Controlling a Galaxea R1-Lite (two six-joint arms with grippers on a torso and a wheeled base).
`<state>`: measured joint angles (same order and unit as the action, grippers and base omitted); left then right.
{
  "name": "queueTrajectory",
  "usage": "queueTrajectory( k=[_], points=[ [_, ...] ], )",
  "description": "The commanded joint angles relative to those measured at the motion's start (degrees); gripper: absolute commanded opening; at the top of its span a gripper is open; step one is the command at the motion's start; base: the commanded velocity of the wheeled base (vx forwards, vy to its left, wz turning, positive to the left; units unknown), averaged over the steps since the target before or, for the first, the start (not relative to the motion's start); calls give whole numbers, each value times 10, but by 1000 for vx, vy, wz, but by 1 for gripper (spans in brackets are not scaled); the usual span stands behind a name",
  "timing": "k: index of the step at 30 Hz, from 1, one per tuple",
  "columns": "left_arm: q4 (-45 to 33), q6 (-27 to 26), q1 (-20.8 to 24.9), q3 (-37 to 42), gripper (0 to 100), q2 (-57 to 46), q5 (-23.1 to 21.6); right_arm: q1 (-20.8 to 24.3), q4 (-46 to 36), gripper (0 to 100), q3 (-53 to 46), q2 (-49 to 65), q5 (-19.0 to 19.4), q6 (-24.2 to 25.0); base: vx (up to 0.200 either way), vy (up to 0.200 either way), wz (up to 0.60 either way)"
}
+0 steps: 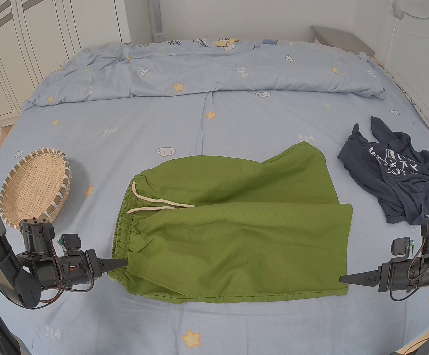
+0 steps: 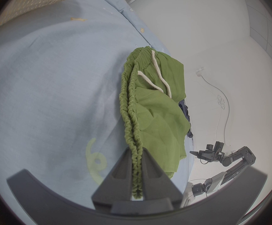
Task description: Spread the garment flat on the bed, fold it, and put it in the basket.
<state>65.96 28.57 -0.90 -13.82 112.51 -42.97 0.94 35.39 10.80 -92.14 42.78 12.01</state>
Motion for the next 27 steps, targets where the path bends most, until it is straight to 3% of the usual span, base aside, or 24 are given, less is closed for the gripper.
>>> queueTrajectory(
  k=[1,17,27],
  points=[
    [0,0,0,0,0,-2,0,-6,29,100,-10,-66,-6,-1,0,0,0],
    [0,0,0,2,0,-4,0,-4,217,100,-65,-189,-17,1,0,0,0],
    [0,0,0,5,0,-4,0,22,401,100,-108,-284,-20,9,0,0,0]
  ],
)
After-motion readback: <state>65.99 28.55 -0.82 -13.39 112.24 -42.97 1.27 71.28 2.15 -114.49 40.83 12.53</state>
